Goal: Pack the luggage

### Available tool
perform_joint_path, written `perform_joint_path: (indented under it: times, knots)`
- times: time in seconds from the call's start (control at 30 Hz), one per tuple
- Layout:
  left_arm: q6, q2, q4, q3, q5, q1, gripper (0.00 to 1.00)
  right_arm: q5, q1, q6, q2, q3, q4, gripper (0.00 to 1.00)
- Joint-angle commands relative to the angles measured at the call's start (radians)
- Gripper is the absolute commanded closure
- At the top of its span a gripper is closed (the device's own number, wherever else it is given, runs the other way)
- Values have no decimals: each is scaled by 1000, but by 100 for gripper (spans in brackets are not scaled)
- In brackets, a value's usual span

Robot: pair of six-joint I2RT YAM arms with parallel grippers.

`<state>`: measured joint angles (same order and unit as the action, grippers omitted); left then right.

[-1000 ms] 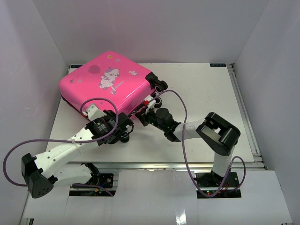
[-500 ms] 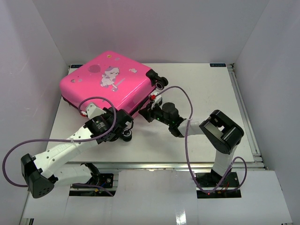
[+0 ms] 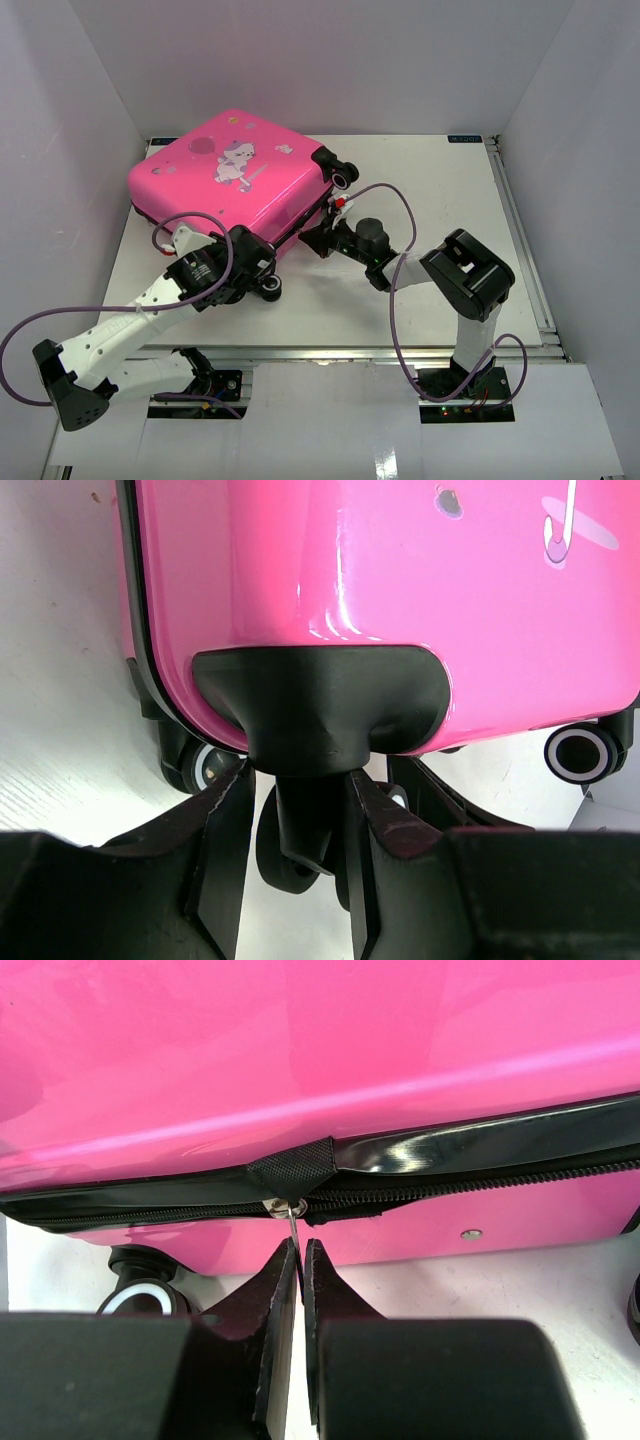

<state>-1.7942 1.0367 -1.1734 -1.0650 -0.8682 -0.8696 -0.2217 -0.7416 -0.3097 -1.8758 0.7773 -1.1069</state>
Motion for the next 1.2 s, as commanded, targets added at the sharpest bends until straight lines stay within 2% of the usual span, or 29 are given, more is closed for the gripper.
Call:
perform_joint_path:
  times: [0.0, 0.13, 0.5, 0.73, 1.17]
  knots:
    - [39, -53, -233, -49, -216, 45, 100, 282, 136, 33, 16, 13, -55, 92]
    - [48, -51, -230, -54, -218, 46, 100, 255, 132, 37, 42, 7, -26, 92]
    - [123, -39, -148, -44, -197, 46, 100, 232, -57, 121, 58, 111, 63, 92]
    - [179, -46, -83, -35, -199, 44, 100, 233, -118, 124, 55, 150, 85, 92]
    - [177, -35, -57, -23, -200, 46, 100, 172, -176, 131, 26, 185, 72, 92]
